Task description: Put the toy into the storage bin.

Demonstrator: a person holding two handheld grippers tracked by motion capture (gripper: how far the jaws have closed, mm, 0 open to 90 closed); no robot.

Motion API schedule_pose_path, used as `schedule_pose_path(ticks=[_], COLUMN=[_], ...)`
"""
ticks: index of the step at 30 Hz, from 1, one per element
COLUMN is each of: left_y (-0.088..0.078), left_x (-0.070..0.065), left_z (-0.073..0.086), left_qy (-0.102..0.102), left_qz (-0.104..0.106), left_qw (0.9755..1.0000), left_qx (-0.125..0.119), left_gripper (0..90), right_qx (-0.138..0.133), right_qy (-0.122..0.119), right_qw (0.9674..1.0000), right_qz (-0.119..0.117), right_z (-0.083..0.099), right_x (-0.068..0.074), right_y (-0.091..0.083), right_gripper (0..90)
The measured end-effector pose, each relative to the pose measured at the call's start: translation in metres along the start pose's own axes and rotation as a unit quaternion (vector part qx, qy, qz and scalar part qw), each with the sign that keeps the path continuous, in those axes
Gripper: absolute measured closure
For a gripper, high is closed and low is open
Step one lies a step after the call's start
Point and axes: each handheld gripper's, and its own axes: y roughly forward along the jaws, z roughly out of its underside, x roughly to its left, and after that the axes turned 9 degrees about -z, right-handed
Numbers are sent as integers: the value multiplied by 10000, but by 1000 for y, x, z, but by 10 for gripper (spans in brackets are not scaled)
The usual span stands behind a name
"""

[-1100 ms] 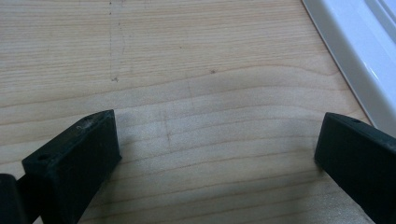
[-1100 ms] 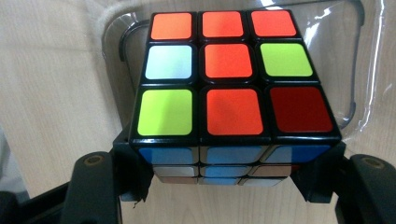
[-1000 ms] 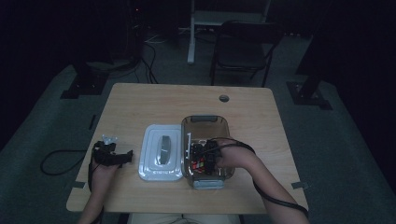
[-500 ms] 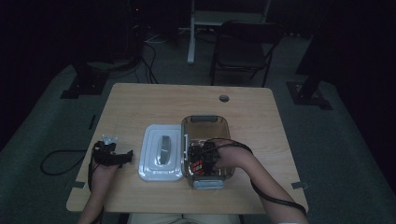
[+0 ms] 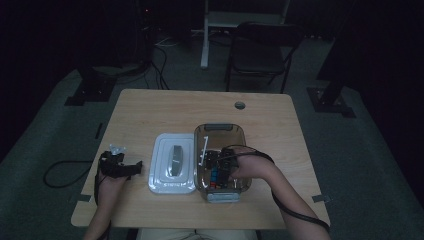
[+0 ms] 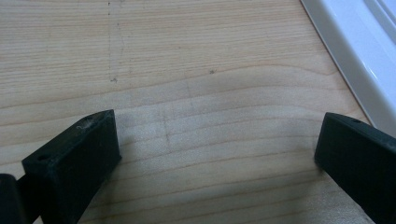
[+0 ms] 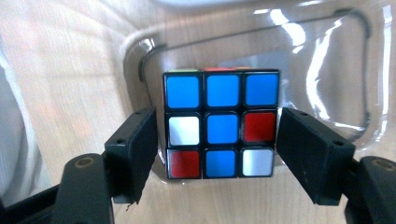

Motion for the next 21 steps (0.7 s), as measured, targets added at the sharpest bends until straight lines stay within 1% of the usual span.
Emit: schedule_pose_path(ticks=[1,2,4,5,7,9,10,11,12,13,14,15,16,17,18,19,20,21], left_y=[0,0,0,0,0,0,0,0,0,0,0,0,0,0,0,0,0,0], left_x=[0,0,0,0,0,0,0,0,0,0,0,0,0,0,0,0,0,0], left_z=[0,0,0,0,0,0,0,0,0,0,0,0,0,0,0,0,0,0], left_qy=[0,2,2,1,1,4,1,1,2,2,2,2,3,3,2,4,2,2], left_qz=[0,1,-1,0,0,0,0,0,0,0,1,1,0,0,1,1,1,1], left_qw=[10000,10000,10000,10000,10000,10000,10000,10000,10000,10000,10000,10000,10000,10000,10000,10000,10000,10000], left_qx=[0,4,5,4,5,4,5,5,5,5,4,4,5,5,5,4,4,5], left_gripper=[6,6,6,6,6,6,6,6,6,6,6,6,6,6,6,6,6,7], right_qx=[0,-190,-446,-612,-848,-1108,-1213,-1213,-1403,-1403,-1611,-1703,-1833,-1924,-1924,-2011,-2203,-2300], right_qy=[0,32,101,108,157,201,219,219,292,292,359,384,425,453,453,465,552,587], right_qw=[10000,9998,9990,9981,9963,9936,9924,9924,9896,9896,9862,9846,9821,9803,9803,9785,9739,9714], right_qz=[0,8,-9,47,42,34,58,58,112,112,114,118,84,31,31,25,18,-4], right_z=[0,4,9,12,16,21,24,24,29,29,34,37,40,43,43,46,52,54], right_x=[0,-1,-2,-2,-2,-2,-2,-2,-2,-2,-2,-2,-2,-3,-3,-2,-3,-4], right_y=[0,-5,-9,-12,-15,-18,-20,-20,-23,-23,-25,-26,-27,-27,-27,-28,-29,-29], right_gripper=[292,281,253,228,203,199,185,185,183,183,155,151,124,118,118,111,111,111])
